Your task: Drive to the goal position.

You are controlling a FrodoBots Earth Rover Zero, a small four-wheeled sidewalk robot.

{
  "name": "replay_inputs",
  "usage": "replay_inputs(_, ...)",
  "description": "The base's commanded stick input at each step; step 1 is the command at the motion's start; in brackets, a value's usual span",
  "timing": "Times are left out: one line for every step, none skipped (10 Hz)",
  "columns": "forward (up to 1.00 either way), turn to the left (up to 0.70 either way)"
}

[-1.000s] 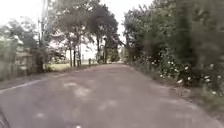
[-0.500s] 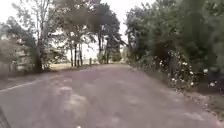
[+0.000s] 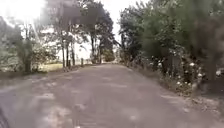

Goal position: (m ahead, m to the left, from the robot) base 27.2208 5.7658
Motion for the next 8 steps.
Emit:
replay_inputs(1.00, -0.06)
replay_inputs(1.00, -0.06)
replay_inputs(1.00, -0.06)
replay_inputs(1.00, -0.06)
replay_inputs(1.00, -0.06)
replay_inputs(1.00, -0.04)
replay_inputs(1.00, -0.03)
replay_inputs(1.00, -0.03)
